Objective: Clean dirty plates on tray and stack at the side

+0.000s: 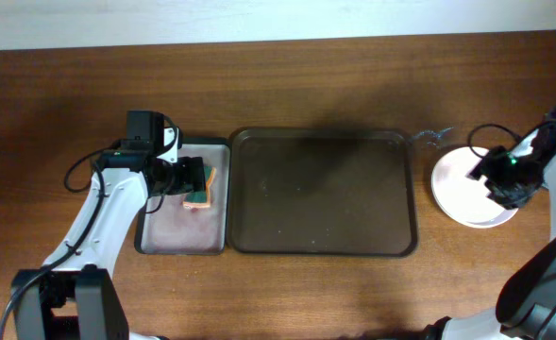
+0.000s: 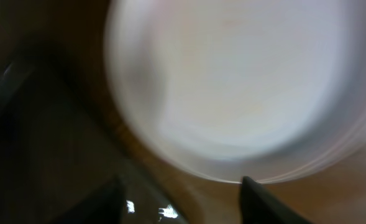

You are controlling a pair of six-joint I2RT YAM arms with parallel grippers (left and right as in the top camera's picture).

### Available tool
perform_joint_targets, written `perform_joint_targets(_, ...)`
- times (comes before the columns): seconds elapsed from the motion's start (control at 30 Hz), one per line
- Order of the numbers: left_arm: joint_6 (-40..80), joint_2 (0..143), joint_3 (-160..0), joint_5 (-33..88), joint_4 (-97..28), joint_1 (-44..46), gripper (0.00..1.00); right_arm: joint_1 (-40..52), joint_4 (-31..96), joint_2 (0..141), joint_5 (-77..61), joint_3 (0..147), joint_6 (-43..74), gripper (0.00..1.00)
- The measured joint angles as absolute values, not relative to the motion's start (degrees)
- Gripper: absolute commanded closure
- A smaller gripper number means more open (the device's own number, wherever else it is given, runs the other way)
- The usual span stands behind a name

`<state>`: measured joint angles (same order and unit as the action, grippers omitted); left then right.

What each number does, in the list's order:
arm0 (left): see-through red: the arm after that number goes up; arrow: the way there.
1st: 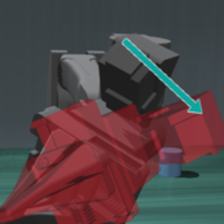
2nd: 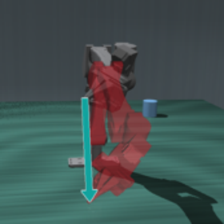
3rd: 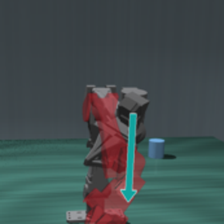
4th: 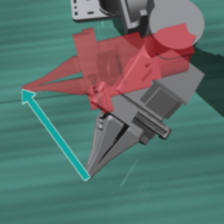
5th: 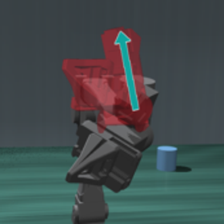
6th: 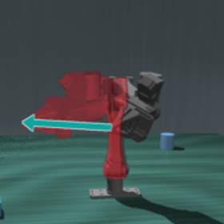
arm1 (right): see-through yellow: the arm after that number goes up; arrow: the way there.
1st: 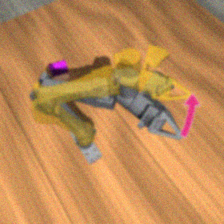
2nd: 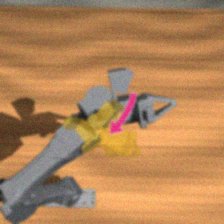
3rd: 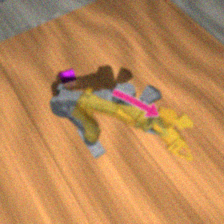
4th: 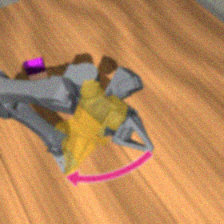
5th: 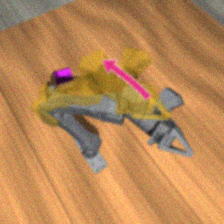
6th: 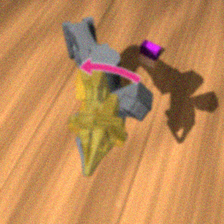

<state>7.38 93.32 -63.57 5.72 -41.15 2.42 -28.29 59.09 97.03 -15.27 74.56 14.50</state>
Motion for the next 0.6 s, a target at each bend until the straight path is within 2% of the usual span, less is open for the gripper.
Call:
perform_joint_targets(0.1, 8.2, 93.3, -63.6, 6.0, -41.2, 2.0, 0.01, -21.1, 60.2, 97.0, -20.5, 74.6, 8.6, 0.19)
perform_joint_targets(0.13, 8.6, 93.3, -63.6, 6.1, -41.7, 2.1, 0.01, -19.1, 60.6, 97.0, -20.5, 74.6, 7.8, 0.12)
perform_joint_targets(0.2, 9.1, 93.3, -63.7, 6.3, -45.2, 2.1, 0.01, -13.4, 63.0, 97.0, -18.8, 74.6, 6.7, 0.04)
perform_joint_targets(0.37, 10.4, 93.3, -63.9, 6.7, -57.7, 2.1, 0.01, -5.2, 68.1, 97.0, -14.2, 74.6, 5.8, 0.03)
perform_joint_targets(0.5, 10.3, 91.5, -62.9, 6.7, -58.7, 2.1, 0.0, -5.1, 69.7, 96.1, -12.2, 74.4, 5.8, 0.03)
perform_joint_targets(0.6, 10.3, 85.5, -59.3, 6.7, -57.7, 2.1, 0.01, -5.1, 68.0, 89.7, -11.2, 71.7, 5.8, 0.01)
